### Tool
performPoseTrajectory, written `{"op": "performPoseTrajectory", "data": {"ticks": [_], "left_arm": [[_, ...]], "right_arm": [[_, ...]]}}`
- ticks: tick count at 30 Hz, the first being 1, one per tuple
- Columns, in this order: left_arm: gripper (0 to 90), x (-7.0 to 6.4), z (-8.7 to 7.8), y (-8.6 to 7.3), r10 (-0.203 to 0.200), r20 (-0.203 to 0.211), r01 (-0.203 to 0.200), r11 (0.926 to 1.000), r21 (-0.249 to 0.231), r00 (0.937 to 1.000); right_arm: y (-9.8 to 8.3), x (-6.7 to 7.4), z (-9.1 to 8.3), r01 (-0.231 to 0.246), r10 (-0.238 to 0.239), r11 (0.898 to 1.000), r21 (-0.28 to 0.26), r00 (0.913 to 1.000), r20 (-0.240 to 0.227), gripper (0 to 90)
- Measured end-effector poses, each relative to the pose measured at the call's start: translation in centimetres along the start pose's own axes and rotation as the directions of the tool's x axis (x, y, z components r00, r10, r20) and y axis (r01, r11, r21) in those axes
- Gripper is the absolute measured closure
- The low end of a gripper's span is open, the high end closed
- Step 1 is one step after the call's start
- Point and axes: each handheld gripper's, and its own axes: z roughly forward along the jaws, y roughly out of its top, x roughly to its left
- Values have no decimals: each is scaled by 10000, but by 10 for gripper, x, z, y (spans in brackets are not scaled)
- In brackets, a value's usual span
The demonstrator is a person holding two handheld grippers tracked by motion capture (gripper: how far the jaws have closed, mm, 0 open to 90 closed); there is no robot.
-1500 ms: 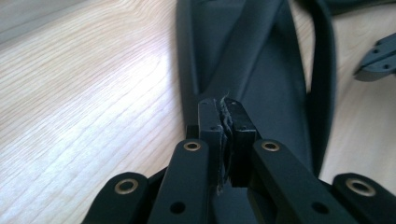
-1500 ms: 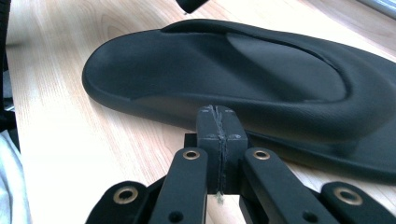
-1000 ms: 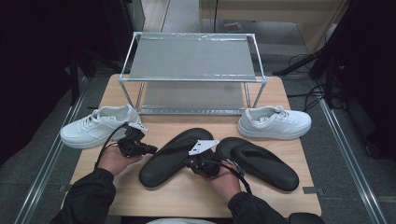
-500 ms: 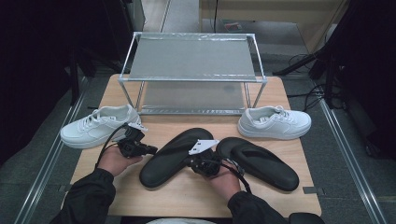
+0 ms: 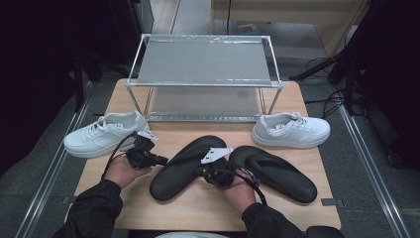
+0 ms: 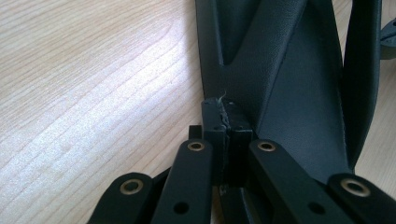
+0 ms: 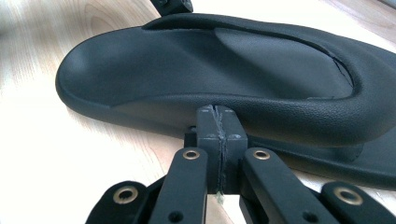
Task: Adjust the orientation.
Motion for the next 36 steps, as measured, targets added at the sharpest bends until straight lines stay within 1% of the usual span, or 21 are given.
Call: {"op": "performPoseTrajectory", "data": {"ticks": [5, 9, 10, 12, 15, 18, 23, 25, 26, 28, 29, 30, 31, 32, 36], "left_arm": [[900, -2, 0, 0, 95, -10, -95, 9999, 68, 10000], [900, -3, 1, 1, 68, 32, -68, 9999, 94, 10000], [900, -4, 1, 1, 133, 38, -133, 9998, 134, 9999], [900, -5, 2, 1, 123, 20, -123, 9999, 122, 9999], [900, -6, 3, 1, 139, 147, -141, 9998, 166, 9998], [900, -8, 3, 1, 191, 184, -195, 9996, 205, 9996], [900, -11, 4, 1, 227, 207, -233, 9994, 263, 9995], [900, -12, 5, 1, 241, 315, -249, 9993, 265, 9992], [900, -13, 5, 1, 281, 328, -290, 9992, 286, 9991], [900, -18, 7, 2, 368, 295, -377, 9988, 318, 9989], [900, -18, 7, 2, 368, 295, -377, 9988, 318, 9989], [900, -19, 8, 2, 302, 416, -315, 9990, 323, 9987], [900, -19, 8, 2, 302, 416, -315, 9990, 323, 9987], [900, -19, 8, 2, 213, 531, -230, 9992, 318, 9984], [900, -21, 8, 2, 176, 546, -195, 9993, 330, 9984]], "right_arm": [[0, -1, 0, -7, 7, 10000, 5, 10000, 50, 900], [0, -1, -1, -36, 36, 10000, 5, 9999, 101, 900], [0, -1, -1, -12, 12, 10000, -6, 9999, 116, 900], [-1, -2, -1, -18, 18, 10000, -1, 9999, 136, 900], [-1, -3, -2, -103, 104, 9999, -35, 9994, 318, 900], [-1, -6, -2, -265, 267, 9996, -72, 9990, 367, 900], [-1, -7, -2, -263, 266, 9996, -70, 9986, 457, 900], [-1, -9, -3, -277, 282, 9996, -91, 9976, 627, 900], [-2, -12, -4, -521, 525, 9986, -98, 9970, 560, 900], [-2, -15, -4, -604, 610, 9981, -117, 9965, 572, 900], [-2, -15, -4, -604, 610, 9981, -117, 9965, 572, 900], [-1, -17, -5, -630, 636, 9979, -117, 9955, 699, 900], [-1, -17, -5, -630, 636, 9979, -117, 9955, 699, 900], [-2, -19, -5, -660, 671, 9977, -169, 9951, 720, 900], [-1, -21, -4, -766, 777, 9969, -182, 9947, 680, 900]]}}
